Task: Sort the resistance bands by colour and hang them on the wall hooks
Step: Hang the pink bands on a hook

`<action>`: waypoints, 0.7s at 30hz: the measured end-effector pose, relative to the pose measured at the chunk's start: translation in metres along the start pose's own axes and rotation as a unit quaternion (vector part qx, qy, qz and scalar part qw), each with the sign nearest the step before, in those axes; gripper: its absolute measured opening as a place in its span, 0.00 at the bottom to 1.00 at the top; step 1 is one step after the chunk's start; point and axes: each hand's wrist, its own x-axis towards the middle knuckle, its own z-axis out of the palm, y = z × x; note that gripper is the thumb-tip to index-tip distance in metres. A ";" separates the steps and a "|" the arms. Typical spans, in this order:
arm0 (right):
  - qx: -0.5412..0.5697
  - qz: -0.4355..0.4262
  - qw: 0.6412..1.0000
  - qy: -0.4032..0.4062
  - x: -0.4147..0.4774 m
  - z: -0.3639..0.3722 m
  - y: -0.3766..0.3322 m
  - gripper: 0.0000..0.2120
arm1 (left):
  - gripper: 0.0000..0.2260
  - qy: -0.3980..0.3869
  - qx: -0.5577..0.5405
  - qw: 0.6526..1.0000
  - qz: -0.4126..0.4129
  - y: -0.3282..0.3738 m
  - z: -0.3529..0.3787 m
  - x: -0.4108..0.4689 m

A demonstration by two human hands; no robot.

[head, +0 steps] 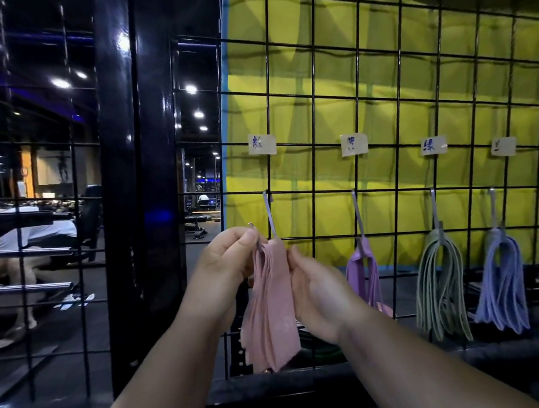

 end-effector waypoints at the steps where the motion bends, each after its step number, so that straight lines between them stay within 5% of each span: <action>1: -0.008 0.008 1.000 0.001 0.000 0.000 0.003 0.22 | 0.12 0.002 -0.005 1.000 -0.006 0.000 0.001 0.000; 8: 0.028 0.019 0.999 0.016 -0.003 0.007 0.004 0.20 | 0.08 -0.018 -0.080 0.996 -0.023 0.000 0.001 0.002; 15: 0.002 -0.065 0.998 0.007 0.004 0.017 0.011 0.19 | 0.10 0.018 -0.049 0.998 -0.037 -0.004 0.003 0.002; 21: -0.201 -0.121 0.967 0.102 0.010 0.016 0.014 0.21 | 0.12 0.061 -0.115 0.991 -0.006 -0.002 0.010 0.004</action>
